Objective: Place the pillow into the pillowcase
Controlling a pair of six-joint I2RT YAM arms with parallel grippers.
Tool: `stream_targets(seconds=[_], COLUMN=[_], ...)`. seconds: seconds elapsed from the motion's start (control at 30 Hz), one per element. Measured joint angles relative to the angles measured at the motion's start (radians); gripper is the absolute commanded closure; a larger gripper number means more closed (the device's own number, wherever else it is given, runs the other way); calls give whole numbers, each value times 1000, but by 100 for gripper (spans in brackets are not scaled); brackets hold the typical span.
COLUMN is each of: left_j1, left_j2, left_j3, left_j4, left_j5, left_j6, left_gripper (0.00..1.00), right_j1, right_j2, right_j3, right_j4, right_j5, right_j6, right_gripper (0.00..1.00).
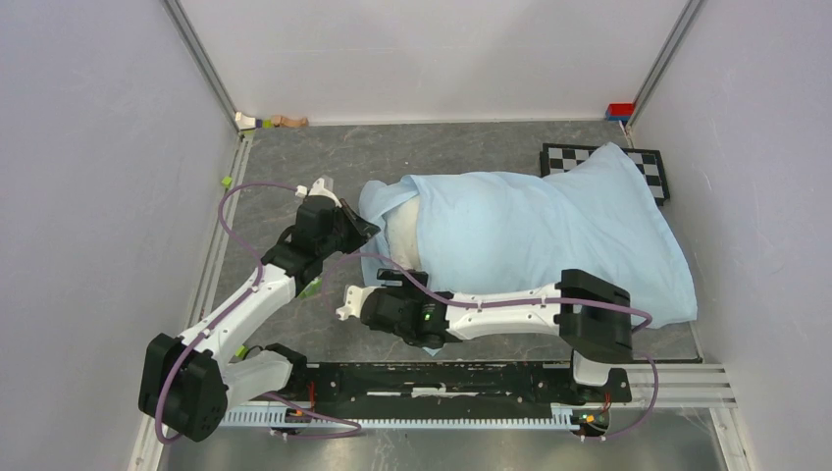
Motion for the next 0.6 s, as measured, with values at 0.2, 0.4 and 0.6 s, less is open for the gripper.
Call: stream_targets(seconds=[0.2,0.4,0.6], left_j1=[7,7,-15], left_j2=[0,-2,-32], left_j3=[-1,-19,-106], left_j4=[-3,-3,-16], left_j5=[16,48,45], left_j6=[1,10,11], left_gripper=[98,63,51], right_j1=[-38,-204,-296], right_j2=[33,-143,-278], right_j3=[27,12,9], right_j4=[-25,31,94], right_j5=[82,-179,-330], right_j6=[15,125,209], right_gripper=[100,100,100])
